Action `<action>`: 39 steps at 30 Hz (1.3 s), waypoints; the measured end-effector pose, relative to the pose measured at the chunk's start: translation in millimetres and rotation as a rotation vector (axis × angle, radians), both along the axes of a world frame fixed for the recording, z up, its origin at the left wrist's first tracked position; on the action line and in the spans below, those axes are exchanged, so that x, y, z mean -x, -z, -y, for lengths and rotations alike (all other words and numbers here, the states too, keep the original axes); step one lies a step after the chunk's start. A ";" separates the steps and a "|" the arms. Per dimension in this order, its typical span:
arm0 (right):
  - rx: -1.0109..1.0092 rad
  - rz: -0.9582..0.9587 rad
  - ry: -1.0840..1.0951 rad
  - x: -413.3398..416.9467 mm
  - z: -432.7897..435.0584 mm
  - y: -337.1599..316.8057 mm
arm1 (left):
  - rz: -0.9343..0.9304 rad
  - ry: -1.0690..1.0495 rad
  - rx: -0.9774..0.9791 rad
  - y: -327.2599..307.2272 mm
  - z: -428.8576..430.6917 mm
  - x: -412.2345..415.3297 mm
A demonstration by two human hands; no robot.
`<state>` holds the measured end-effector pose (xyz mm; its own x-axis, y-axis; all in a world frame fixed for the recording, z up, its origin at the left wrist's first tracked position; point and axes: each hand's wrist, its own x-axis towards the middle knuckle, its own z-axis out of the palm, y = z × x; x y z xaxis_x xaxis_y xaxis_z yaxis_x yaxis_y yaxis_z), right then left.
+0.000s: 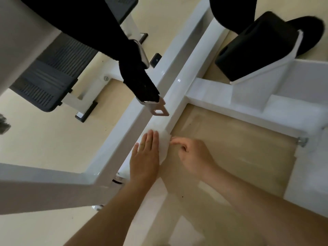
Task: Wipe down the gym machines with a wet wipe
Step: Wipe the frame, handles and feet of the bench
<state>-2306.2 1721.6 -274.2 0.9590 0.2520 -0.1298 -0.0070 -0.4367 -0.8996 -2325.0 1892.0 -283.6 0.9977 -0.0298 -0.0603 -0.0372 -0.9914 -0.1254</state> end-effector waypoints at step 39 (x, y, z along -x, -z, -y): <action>0.757 0.327 0.253 29.9 169.5 -6.5 | 0.123 0.164 0.611 2.8 193.9 -103.9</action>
<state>-2336.1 1552.1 -267.7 0.9931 -0.0168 0.1159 0.0239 -0.9397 -0.3411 -2221.1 1698.1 -286.4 0.9759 -0.1754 0.1299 -0.2155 -0.8682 0.4469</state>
